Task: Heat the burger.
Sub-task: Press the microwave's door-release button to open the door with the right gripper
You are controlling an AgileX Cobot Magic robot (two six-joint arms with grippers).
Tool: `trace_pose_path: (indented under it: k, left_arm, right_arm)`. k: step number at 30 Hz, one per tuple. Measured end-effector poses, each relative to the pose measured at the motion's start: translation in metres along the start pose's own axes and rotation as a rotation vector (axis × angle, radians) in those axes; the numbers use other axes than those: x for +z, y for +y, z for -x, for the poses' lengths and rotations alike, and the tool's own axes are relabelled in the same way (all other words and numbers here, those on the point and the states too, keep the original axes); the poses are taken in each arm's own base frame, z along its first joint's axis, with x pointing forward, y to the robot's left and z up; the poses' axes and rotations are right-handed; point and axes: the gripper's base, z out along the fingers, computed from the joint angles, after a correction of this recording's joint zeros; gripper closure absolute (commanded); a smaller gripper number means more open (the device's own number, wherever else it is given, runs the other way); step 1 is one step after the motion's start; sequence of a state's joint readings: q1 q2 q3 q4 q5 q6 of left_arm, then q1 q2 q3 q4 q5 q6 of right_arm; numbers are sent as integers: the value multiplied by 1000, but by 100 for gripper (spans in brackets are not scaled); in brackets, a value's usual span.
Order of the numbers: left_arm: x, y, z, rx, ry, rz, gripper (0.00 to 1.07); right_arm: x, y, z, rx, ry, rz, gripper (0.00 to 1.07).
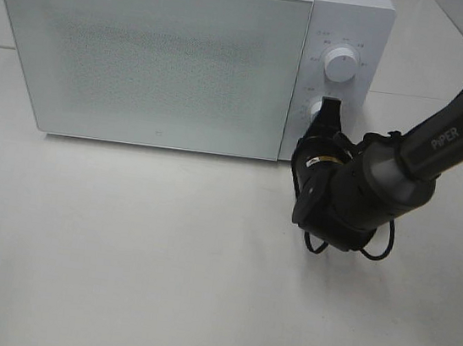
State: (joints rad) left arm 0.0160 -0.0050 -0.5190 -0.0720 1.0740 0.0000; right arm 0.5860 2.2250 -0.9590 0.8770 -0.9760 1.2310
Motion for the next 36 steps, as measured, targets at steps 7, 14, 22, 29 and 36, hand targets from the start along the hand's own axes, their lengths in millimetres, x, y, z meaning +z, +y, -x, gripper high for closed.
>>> trace_pose_path:
  k: [7,14,22,29,36]
  left_arm:
    - [0,0,0,0,0,0,6]
    - [0,0,0,0,0,0,6]
    - [0,0,0,0,0,0,6]
    - [0,0,0,0,0,0,6]
    - [0,0,0,0,0,0,6]
  right_arm:
    - [6,5,-3,34,-48,-35,107]
    - [7,5,-6,40,-47,-52,107]
    - [7,5,-6,42,-46,-56,107]
    - [5,6,-5,36,-32,-66,107]
    - [1,11,-3,15,-1,-70,107]
